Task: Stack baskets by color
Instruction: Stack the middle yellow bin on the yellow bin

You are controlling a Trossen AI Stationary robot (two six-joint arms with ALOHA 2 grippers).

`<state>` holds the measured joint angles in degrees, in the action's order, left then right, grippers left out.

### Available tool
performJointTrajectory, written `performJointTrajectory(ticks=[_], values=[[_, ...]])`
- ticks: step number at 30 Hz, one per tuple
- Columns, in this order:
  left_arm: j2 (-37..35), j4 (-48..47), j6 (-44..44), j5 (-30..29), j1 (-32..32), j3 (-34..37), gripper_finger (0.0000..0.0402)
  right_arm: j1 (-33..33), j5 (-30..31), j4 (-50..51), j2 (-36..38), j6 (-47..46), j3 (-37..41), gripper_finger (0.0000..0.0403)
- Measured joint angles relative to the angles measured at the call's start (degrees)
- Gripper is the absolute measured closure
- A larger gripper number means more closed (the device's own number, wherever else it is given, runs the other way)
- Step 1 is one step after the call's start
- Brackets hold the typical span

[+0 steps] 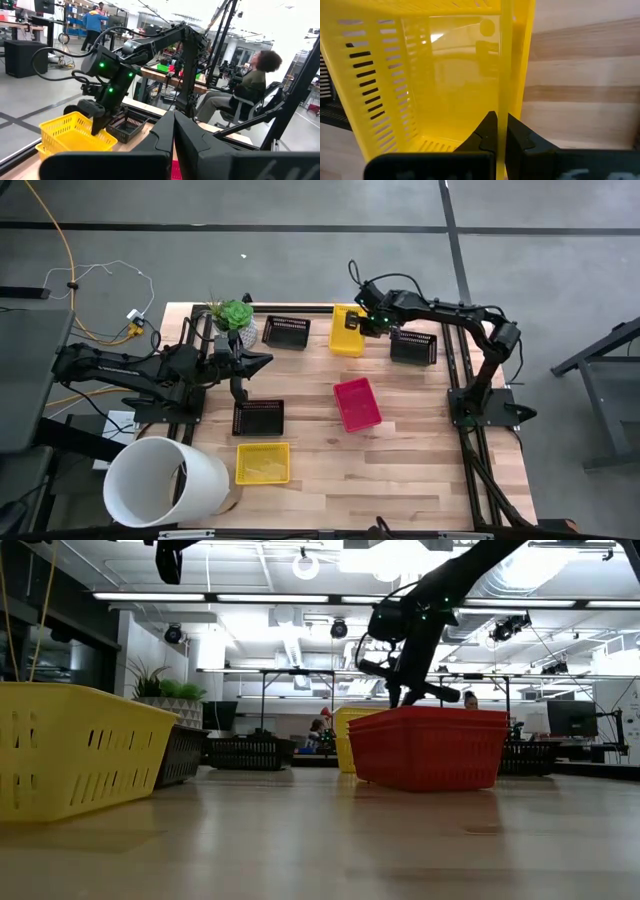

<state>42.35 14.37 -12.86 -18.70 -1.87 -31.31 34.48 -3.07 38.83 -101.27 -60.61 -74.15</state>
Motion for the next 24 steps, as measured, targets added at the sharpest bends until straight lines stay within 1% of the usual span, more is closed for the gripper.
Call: performJointTrajectory(ticks=[10,12,14,16,19,24], values=[[-0.01,-0.02,0.02,-0.12,0.01,0.00,0.0401,0.09,-0.14,2.63,-0.02,-0.42,0.00,0.0402],[0.00,-0.02,0.02,-0.13,0.02,0.00,0.0401,0.09,-0.75,2.49,-0.02,0.41,0.00,0.0396],[-0.02,-0.02,0.00,-0.13,0.00,0.00,0.0401,0.09,-1.54,2.06,-0.02,1.59,0.00,0.0379],[-0.01,-0.02,0.01,-0.13,0.01,0.00,0.0401,-0.01,-1.57,1.82,-0.02,2.44,0.00,0.0354],[0.00,-0.02,0.00,-0.13,0.00,0.00,0.0401,0.00,-1.54,1.86,0.07,3.01,0.00,0.0307],[0.00,-0.04,0.02,-0.13,0.00,0.00,0.0401,0.87,1.00,2.33,2.92,9.37,0.00,0.0228]])
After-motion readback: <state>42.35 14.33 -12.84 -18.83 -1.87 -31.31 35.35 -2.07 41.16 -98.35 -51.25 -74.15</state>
